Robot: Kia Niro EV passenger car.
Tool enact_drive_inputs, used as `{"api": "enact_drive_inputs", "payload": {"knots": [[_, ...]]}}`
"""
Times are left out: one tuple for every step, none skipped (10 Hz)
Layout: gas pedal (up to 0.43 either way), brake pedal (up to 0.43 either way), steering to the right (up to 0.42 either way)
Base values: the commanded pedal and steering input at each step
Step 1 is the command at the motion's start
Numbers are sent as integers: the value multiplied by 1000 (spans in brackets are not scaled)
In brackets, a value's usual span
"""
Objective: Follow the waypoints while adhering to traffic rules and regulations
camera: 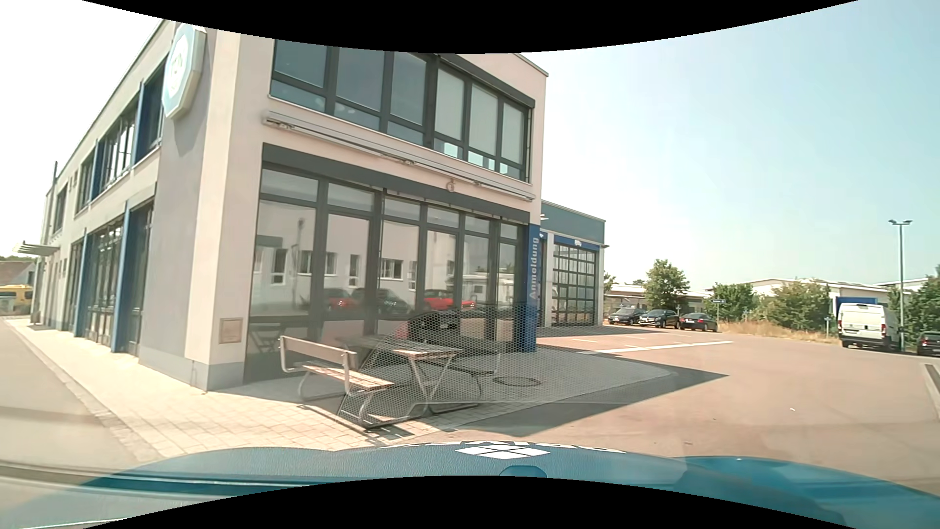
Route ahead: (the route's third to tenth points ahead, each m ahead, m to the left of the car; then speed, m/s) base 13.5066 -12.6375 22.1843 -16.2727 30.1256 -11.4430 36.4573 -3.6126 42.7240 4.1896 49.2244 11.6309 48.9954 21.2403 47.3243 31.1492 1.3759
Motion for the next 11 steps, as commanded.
{"api": "enact_drive_inputs", "payload": {"knots": [[169, 0, 955], [169, 0, 943], [169, 0, 921], [169, 0, 897], [169, 0, 864], [169, 0, 832], [169, 0, 799], [169, 0, 774], [169, 0, 742], [169, 0, 702], [169, 0, 649]]}}
